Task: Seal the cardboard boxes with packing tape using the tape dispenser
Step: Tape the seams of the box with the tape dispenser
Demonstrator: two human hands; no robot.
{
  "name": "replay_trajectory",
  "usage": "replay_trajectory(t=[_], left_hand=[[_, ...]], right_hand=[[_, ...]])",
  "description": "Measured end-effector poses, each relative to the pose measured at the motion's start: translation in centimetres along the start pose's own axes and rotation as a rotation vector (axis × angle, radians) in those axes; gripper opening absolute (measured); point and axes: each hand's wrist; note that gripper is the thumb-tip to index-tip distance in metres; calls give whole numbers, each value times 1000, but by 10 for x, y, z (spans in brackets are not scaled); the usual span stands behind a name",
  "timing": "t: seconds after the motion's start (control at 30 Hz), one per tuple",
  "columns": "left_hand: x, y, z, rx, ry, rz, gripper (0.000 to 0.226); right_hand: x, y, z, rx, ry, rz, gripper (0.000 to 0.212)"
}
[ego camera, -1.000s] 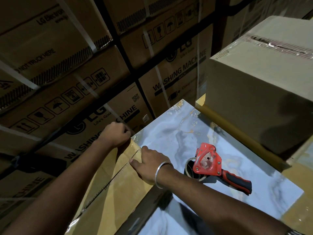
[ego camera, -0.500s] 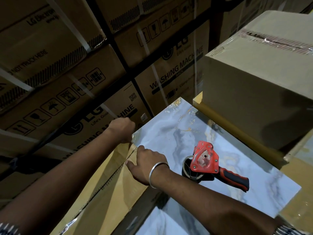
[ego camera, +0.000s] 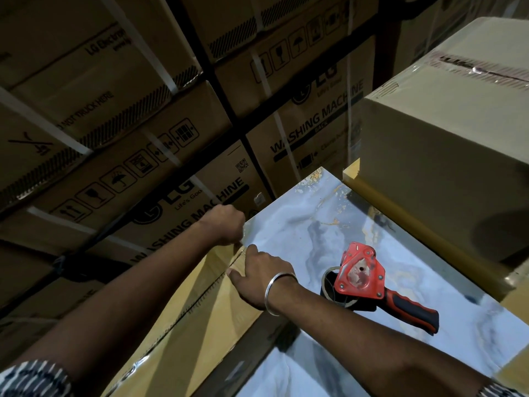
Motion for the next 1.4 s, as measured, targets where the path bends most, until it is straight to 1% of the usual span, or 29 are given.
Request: replay_trajectory(t=[0.13,0.23,0.27,0.3,0.37,0.4,0.43,0.5,0.53,0.57,0.63,0.73,0.97,1.1,1.17,1.27,1.33,1.4], left_hand=[[-2,1,8,-96,23,23,20],[-2,-5,11,-109,41,-4,18],[-1,-7,9,-170,49,-20,19],[0,-10,5,-289,59,-38,24],[-3,-14,-4,-595,60,-41,31],[-7,-16,-9,-724,9,-13,32],[-11,-18,-15,-832,-94,38,32],[-22,-26,-29,-959,-380,192,33],[-29,-32,-36,-994,-495,259,34],[-35,-37,-42,-1022,-574,306,36],[-51,-46,-53,-1061,-616,337,41],[-79,-57,-72,-1039,-557,327,53],[-132,-76,-101,-849,-329,383,64],[-158,-78,-110,-794,-261,410,71],[-172,-79,-116,-787,-233,419,70],[-192,-79,-126,-797,-199,451,64],[-203,-78,-136,-808,-170,493,64],[-214,-76,-147,-841,-162,542,67]], right_hand=[[1,-1,2,42,38,-7,62],[2,-2,4,75,66,-10,58],[2,-1,5,79,72,-12,59],[2,-1,5,81,76,-16,60],[2,-1,5,77,78,-18,60],[2,-1,5,74,72,-11,58],[2,-1,5,73,65,-3,56],[2,-1,5,82,61,2,52],[2,-1,4,86,61,0,50],[2,-1,4,92,62,-1,49],[3,-1,4,108,62,1,46],[3,0,6,107,66,10,46],[-5,-1,6,-19,21,57,59],[-6,-3,4,-49,8,56,61],[-6,-5,2,-64,5,58,67],[-4,-6,0,-64,18,61,82],[-3,-6,0,-61,31,121,82],[-1,-5,1,-135,31,230,74]])
Point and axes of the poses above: each hand's wrist, its own x-axis towards the middle knuckle, its own z-axis out of the back of the hand, y = z × x, and after that the axes turned 6 degrees about x, right-handed
